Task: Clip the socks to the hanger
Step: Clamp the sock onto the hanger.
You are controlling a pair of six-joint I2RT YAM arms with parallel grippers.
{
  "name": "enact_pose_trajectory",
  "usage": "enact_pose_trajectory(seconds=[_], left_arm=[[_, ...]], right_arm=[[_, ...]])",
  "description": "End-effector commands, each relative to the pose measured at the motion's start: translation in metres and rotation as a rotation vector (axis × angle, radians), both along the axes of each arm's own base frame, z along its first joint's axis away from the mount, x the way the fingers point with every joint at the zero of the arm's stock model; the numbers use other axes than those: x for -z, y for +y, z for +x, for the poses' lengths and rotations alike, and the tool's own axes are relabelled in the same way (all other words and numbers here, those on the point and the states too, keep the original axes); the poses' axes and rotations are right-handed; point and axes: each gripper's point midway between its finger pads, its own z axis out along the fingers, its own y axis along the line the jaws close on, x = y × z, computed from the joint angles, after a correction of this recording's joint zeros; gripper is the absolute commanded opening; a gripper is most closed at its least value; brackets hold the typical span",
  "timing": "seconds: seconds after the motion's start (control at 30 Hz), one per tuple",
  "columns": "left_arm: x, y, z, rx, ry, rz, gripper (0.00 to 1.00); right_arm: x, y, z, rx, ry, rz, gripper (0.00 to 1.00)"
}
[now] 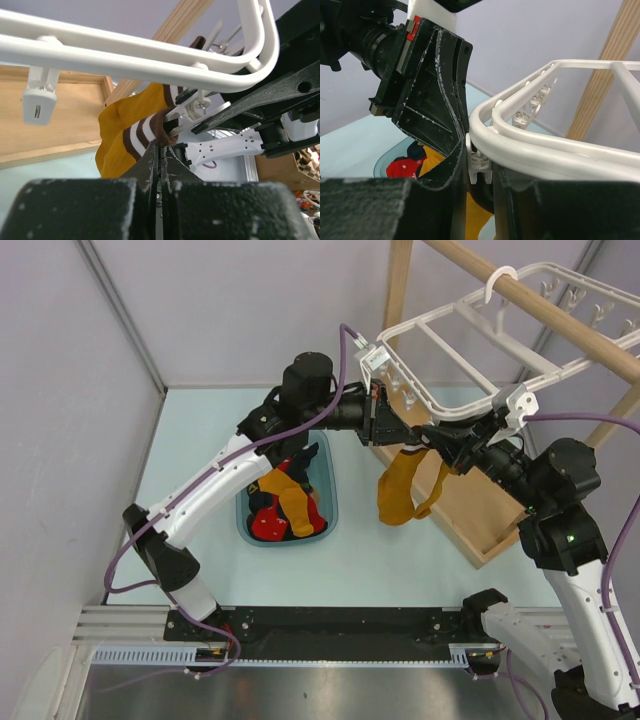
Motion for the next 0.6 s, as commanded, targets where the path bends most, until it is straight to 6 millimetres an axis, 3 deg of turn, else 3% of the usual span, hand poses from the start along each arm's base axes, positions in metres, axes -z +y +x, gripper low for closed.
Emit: enact_pose_trajectory(seconds=[0.0,0.2,0.57], left_arm=[[-0.039,0.008,-0.005,-0.015,-0.014,-0.068,0.00],[-0.040,0.008,-0.001,-0.042,0.003,-0.065,0.00],[-0.022,0.006,0.007,-0.079,0.040,-0.012,0.00]], right_arm=[[-0.004,0.015,-0.030,-0.146,-0.009,-0.017,0.00],[-0.003,0.014,-0.031,-0.145,-0.015,-0.028,0.00],[-0.005,0.013,-0.030,-0.136,-0.025,-0.025,0.00]])
